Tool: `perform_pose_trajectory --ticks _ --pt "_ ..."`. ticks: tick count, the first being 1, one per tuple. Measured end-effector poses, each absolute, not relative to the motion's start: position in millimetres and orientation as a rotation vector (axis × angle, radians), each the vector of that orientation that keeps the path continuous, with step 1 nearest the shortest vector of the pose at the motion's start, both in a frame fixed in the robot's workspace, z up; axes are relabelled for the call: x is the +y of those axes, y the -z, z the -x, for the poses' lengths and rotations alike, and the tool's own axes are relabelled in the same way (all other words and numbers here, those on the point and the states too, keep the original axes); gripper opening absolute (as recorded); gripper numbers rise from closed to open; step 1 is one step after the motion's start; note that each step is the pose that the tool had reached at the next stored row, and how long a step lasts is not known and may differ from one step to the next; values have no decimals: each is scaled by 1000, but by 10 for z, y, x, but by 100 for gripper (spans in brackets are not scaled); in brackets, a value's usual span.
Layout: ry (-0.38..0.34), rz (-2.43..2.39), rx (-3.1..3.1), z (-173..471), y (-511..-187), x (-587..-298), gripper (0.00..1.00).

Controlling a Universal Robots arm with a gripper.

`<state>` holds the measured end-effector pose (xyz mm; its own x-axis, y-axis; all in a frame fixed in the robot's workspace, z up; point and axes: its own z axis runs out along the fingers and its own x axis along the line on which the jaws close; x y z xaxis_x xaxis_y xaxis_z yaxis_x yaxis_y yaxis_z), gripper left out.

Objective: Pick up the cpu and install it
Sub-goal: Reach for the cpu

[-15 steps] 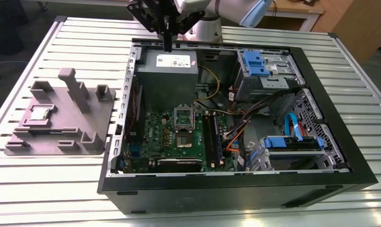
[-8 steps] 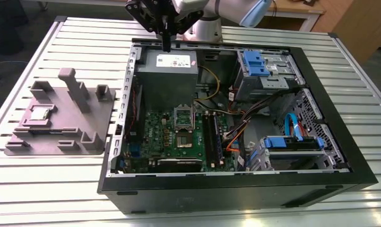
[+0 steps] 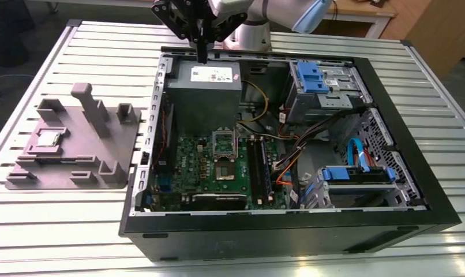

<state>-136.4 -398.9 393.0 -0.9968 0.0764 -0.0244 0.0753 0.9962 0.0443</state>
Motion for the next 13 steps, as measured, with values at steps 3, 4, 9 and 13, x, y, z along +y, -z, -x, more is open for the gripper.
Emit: perform_pose_trajectory --ticks 3,4,9,13 --pt "-68 -118 3113 1374 -3929 -3989 10" --pt "-68 -118 3112 1375 -3929 -3989 10" --pt "-68 -118 3113 1396 -3927 -3989 10" --pt "-68 -118 3113 1404 -3926 -3989 10"
